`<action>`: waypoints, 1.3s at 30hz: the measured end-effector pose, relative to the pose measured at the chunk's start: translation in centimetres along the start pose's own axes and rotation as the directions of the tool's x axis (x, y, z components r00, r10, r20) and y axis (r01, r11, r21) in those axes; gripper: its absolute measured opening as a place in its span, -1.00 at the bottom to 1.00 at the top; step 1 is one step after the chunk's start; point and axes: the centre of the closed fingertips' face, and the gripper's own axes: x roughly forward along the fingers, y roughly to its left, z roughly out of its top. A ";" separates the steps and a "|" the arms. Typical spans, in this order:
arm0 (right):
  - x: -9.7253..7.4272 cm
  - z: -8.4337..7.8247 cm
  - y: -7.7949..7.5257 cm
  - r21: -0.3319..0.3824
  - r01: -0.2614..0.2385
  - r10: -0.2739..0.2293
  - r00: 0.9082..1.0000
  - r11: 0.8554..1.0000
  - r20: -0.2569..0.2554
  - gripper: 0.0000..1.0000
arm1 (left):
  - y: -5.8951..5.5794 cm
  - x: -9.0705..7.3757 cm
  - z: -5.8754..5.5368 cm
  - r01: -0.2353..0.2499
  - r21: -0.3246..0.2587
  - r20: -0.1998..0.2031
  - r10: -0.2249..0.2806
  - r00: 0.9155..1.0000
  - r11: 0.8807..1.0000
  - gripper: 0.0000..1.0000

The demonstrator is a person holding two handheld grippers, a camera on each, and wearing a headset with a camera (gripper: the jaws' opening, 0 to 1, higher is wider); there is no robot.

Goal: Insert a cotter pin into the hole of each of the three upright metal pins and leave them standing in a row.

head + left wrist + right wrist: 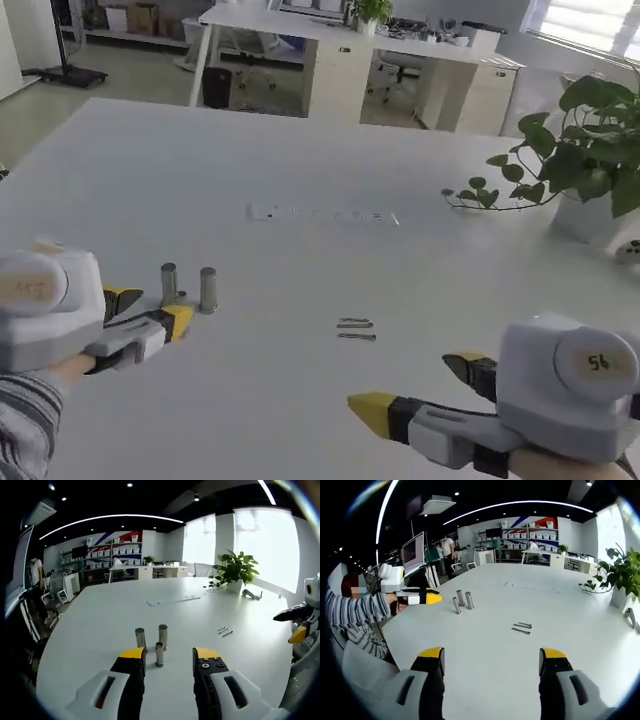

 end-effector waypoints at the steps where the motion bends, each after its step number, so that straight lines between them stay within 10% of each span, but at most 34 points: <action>1: 0.1 0.0 0.0 -0.003 -0.001 0.001 1.000 1.000 0.000 0.50 | 0.1 0.3 0.0 0.004 -0.008 0.000 -0.004 1.000 1.000 -0.34; 14: 1.8 0.5 0.5 0.030 -0.020 0.019 1.000 0.999 0.018 0.44 | 1.4 4.0 -3.4 0.018 0.036 -0.096 -0.015 0.995 0.999 -0.55; 39: 2.6 0.0 -0.2 0.052 0.004 -0.004 1.000 0.999 0.002 0.43 | 1.5 6.3 -3.8 0.032 -0.032 -0.089 -0.035 0.995 0.999 -0.88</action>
